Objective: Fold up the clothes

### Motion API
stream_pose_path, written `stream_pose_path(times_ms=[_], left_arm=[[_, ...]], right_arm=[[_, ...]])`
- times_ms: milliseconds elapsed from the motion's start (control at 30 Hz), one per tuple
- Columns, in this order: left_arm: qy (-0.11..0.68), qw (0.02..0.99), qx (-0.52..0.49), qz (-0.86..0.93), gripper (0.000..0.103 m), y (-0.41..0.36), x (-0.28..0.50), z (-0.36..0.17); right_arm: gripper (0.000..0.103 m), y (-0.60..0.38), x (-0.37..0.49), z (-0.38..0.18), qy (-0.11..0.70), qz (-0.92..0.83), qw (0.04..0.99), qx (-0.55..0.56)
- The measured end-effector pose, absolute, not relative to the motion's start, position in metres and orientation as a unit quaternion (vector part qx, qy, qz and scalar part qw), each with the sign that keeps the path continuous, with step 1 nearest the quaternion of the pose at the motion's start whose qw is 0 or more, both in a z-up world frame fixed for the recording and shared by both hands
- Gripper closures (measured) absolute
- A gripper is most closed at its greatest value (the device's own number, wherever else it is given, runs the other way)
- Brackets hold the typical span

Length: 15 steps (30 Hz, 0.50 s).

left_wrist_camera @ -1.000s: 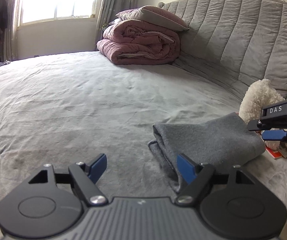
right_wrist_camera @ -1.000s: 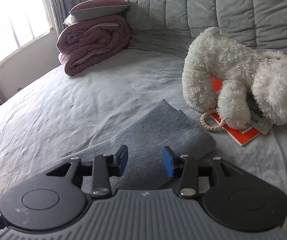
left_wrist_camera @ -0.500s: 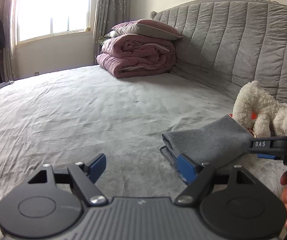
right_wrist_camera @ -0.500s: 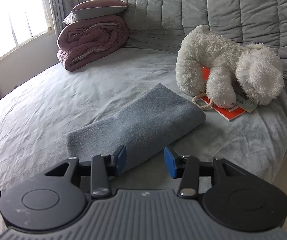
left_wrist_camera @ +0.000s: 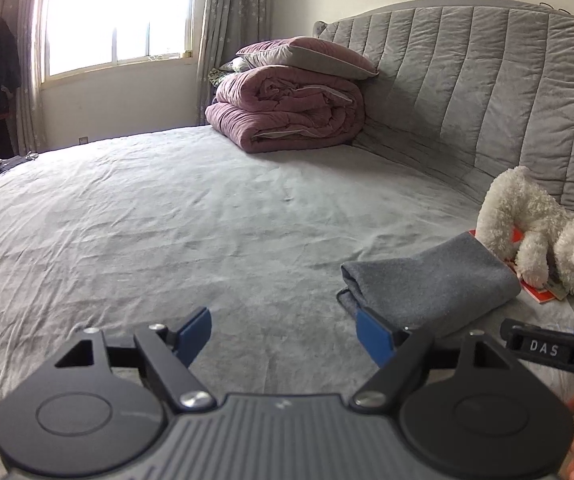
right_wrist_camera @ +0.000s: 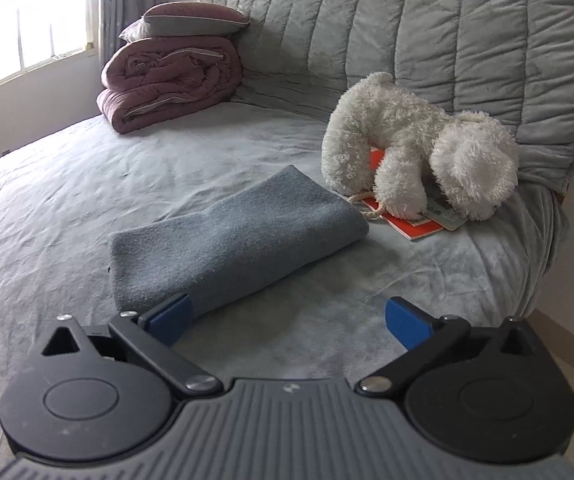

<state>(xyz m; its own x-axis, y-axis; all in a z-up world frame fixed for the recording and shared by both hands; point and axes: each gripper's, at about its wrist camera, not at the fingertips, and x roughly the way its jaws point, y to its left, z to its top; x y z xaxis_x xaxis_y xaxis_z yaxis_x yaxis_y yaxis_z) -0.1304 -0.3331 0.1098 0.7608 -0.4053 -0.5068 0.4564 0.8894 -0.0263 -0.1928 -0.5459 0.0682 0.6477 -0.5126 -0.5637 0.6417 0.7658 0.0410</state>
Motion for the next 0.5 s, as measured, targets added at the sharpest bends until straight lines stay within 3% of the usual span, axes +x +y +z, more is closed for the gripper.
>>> stream_pose_path(times_ms=[267, 500], left_arm=[[0.26, 0.931, 0.071, -0.247, 0.004, -0.349, -0.133, 0.093], [0.26, 0.925, 0.095, -0.26, 0.001, -0.36, -0.141, 0.093]], right_arm=[[0.0, -0.544, -0.187, 0.064, 0.278, -0.324, 0.898, 0.109], [0.0, -0.543, -0.186, 0.064, 0.281, -0.326, 0.897, 0.106]])
